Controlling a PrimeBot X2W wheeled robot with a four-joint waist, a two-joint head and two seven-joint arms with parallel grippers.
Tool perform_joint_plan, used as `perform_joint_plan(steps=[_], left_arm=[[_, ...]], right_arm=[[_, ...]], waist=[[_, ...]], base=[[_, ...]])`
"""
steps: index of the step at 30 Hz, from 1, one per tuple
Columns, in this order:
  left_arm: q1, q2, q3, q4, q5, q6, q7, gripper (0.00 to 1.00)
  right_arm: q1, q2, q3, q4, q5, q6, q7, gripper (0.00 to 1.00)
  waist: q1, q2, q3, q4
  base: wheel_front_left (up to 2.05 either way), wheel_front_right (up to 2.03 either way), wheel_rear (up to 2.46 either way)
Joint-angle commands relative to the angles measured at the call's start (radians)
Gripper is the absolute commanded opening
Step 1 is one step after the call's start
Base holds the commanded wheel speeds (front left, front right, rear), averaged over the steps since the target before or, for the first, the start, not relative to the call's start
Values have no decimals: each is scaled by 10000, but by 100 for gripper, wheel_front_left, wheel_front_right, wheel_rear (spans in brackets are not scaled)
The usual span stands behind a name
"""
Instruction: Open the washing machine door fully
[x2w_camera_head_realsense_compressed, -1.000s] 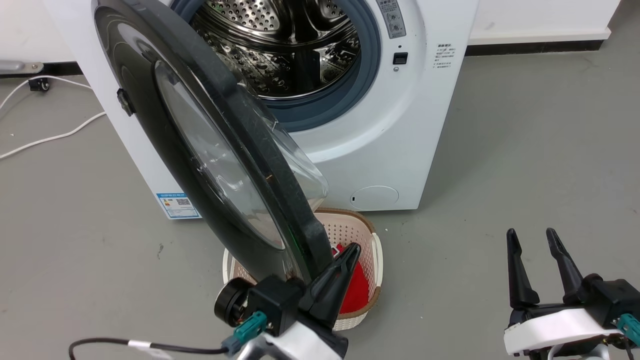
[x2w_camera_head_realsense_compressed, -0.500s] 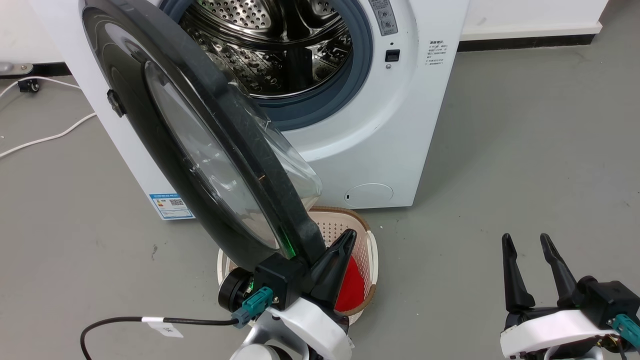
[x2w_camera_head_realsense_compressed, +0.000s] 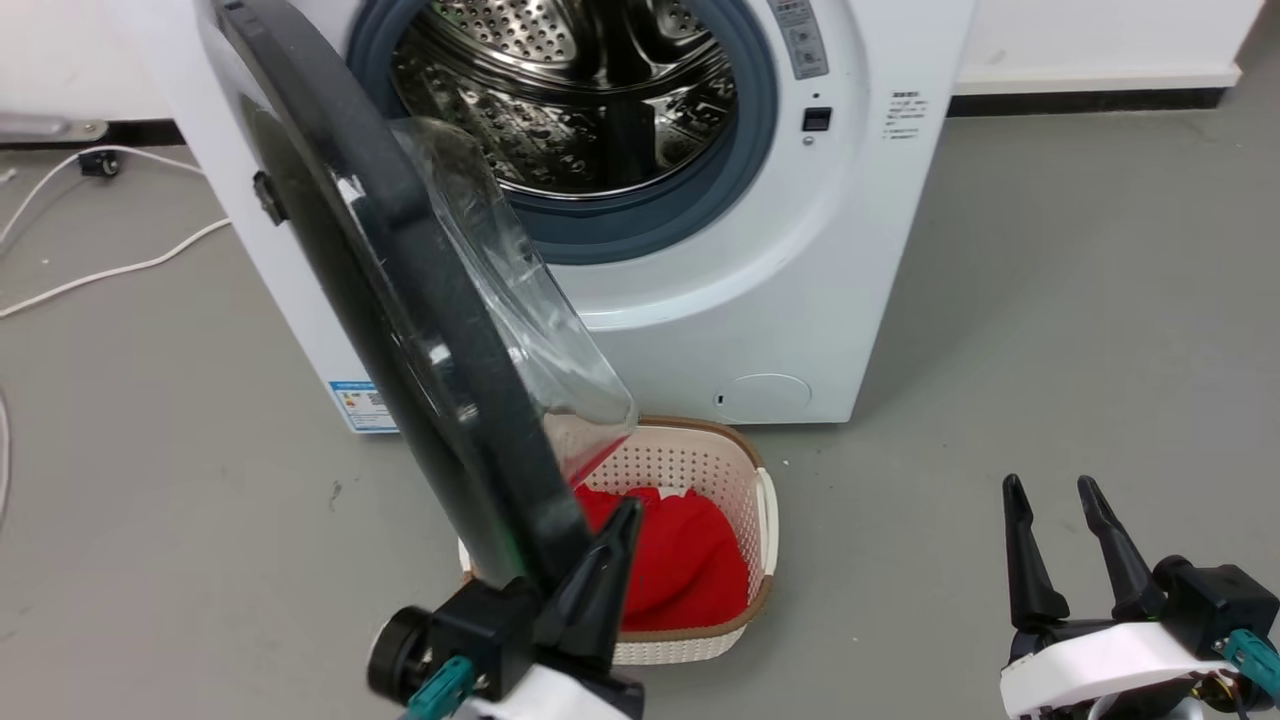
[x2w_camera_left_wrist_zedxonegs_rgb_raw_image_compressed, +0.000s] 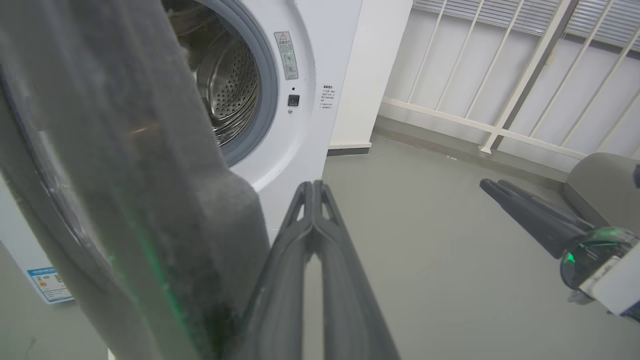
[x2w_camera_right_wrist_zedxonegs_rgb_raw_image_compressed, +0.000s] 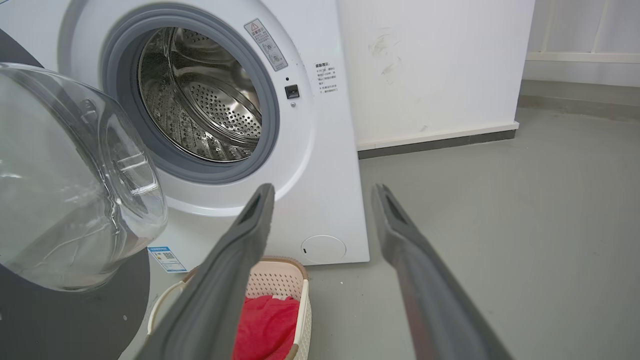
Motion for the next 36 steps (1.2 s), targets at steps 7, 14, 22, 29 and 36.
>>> perform_joint_plan(steps=[7, 14, 22, 29, 36], left_arm=[[829, 405, 728, -1049, 211, 887, -220, 0], [1509, 628, 1345, -1778, 240, 1548, -95, 0], [1837, 1136, 2752, -1891, 12, 2147, -272, 0], [1433, 1831, 4463, -1151, -795, 2090, -615, 0], [650, 2605, 5946, 425, -1609, 1820, -1107, 0]], right_arm=[[19, 26, -74, -79, -23, -7, -1, 100], [23, 26, -36, -158, -41, -7, 116, 100], [-97, 26, -24, -244, -7, -5, 210, 100], [-170, 26, -44, -289, -211, -5, 276, 100], [-145, 26, -106, -358, -246, -5, 317, 100]], waist=[[0, 0, 25, 671], [0, 0, 60, 1273], [0, 0, 203, 1610], [0, 0, 325, 1604], [0, 0, 426, 1537]], base=[[0, 0, 0], [0, 0, 0], [0, 0, 0], [0, 0, 0], [0, 0, 0]])
